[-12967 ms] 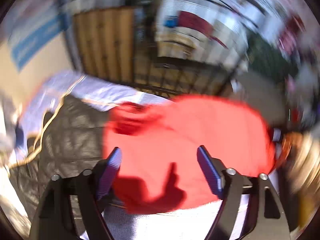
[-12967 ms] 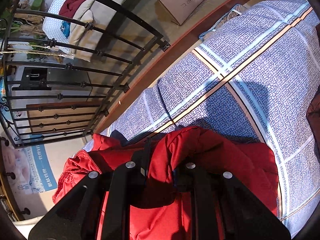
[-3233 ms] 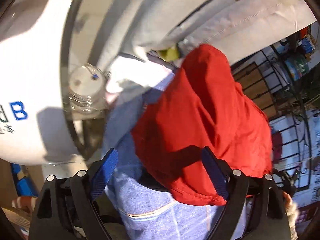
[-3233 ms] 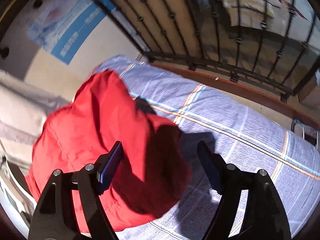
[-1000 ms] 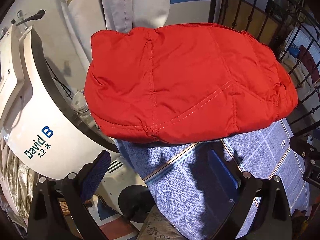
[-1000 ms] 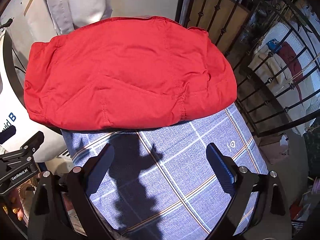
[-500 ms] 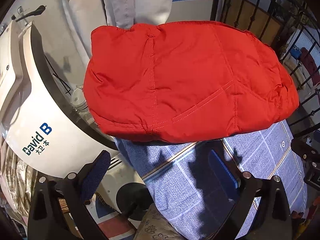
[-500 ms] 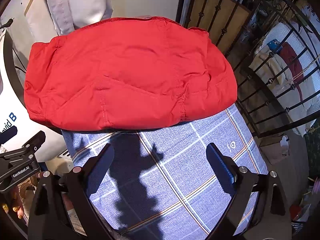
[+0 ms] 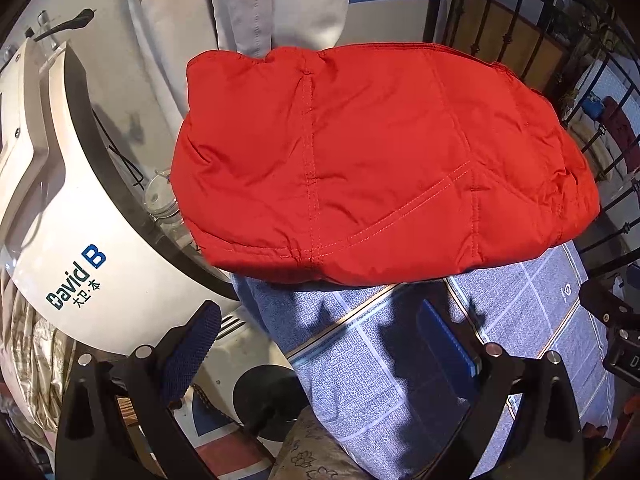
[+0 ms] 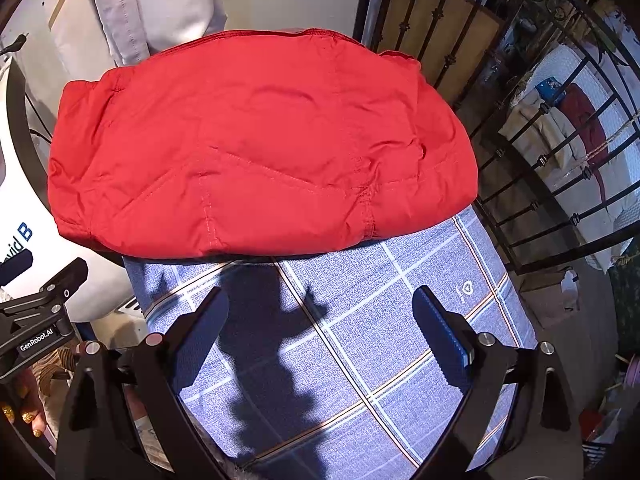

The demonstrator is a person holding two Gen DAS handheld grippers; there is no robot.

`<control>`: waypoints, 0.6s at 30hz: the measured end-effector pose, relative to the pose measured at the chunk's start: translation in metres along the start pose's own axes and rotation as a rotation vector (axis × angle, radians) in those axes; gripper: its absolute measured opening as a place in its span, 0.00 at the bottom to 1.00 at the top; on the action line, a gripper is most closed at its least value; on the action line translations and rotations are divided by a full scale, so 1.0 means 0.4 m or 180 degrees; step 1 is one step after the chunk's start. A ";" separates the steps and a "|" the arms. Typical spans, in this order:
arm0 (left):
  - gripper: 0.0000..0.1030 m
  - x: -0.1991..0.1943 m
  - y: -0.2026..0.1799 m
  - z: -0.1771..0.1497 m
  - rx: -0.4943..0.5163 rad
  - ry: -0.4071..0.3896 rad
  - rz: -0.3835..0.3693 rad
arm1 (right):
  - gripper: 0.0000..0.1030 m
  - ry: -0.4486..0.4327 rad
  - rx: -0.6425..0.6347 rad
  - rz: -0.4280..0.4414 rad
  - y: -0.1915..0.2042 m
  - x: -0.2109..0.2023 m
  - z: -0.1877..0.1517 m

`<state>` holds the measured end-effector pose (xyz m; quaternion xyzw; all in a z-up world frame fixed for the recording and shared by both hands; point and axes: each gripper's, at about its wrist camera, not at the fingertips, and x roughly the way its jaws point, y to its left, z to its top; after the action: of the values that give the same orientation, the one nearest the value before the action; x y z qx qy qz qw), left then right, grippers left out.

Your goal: Fold large clothes

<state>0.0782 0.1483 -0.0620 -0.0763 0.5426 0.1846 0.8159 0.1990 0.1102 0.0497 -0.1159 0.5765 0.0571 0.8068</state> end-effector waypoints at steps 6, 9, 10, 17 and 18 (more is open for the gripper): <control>0.94 0.001 0.005 0.000 -0.0025 0.0013 0.0011 | 0.89 0.0001 -0.0003 0.0005 0.001 0.002 0.003; 0.94 0.001 0.004 -0.001 -0.0027 0.0007 0.0014 | 0.89 0.0001 -0.0004 0.0006 0.002 0.002 0.002; 0.94 0.001 0.004 0.000 -0.0028 0.0004 0.0020 | 0.89 0.0002 -0.0008 0.0006 0.002 0.002 0.002; 0.94 0.002 0.004 0.000 -0.0030 0.0022 0.0036 | 0.89 0.0013 -0.0036 0.0007 0.003 0.003 -0.005; 0.94 0.002 0.003 0.000 -0.0028 0.0023 0.0040 | 0.89 0.0013 -0.0040 0.0010 0.003 0.002 -0.005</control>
<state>0.0780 0.1495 -0.0628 -0.0771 0.5452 0.1918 0.8124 0.1970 0.1107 0.0479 -0.1202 0.5780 0.0617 0.8048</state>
